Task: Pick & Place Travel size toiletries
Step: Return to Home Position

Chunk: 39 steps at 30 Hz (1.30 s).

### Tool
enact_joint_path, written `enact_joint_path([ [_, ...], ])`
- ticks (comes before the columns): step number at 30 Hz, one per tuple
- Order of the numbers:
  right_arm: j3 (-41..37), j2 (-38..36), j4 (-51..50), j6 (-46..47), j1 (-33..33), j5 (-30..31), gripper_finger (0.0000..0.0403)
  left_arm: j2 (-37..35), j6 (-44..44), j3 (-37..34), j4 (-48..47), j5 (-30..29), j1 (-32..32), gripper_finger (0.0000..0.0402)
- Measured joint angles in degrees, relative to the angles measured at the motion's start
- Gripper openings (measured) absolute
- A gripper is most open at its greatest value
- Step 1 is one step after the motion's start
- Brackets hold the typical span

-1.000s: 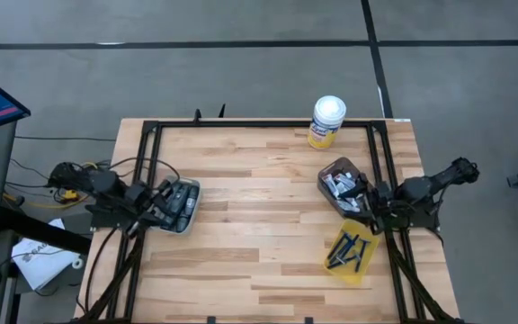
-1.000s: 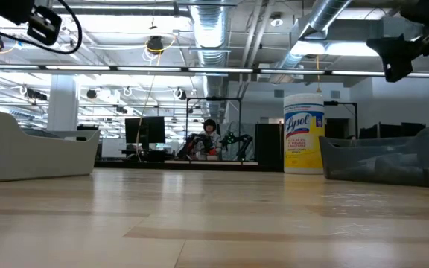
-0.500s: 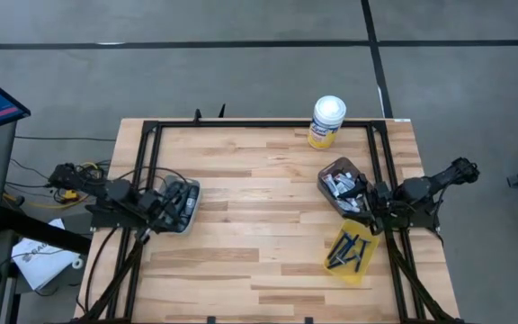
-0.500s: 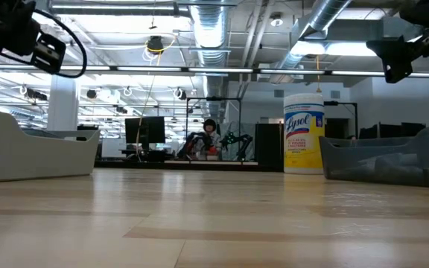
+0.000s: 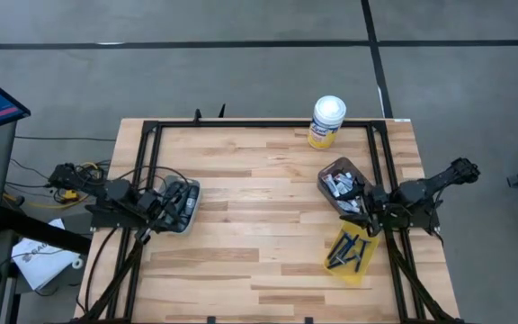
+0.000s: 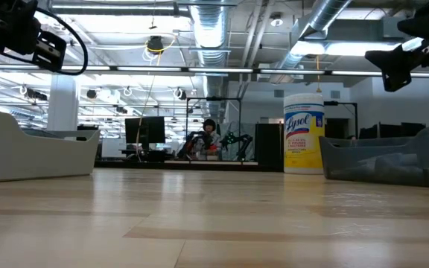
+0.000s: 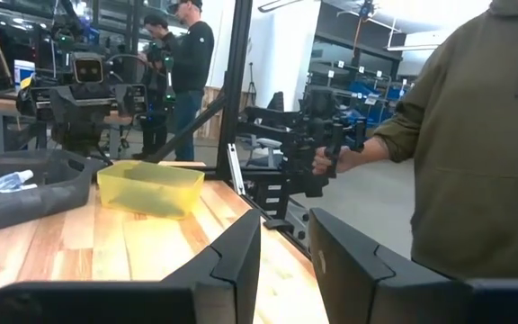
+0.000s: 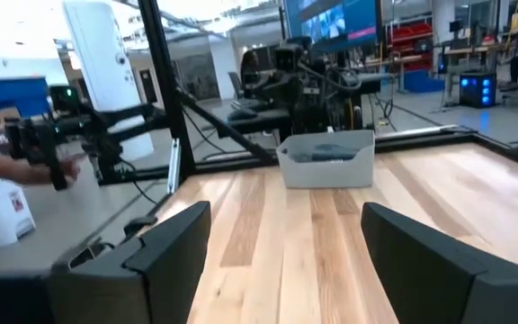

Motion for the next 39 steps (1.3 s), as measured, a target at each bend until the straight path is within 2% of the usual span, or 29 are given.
enact_joint_path([
  [39,0.0,0.0,0.0,0.0,0.0,0.0,0.0282,0.1,0.0,0.0,1.0,0.1,0.0,0.0092],
])
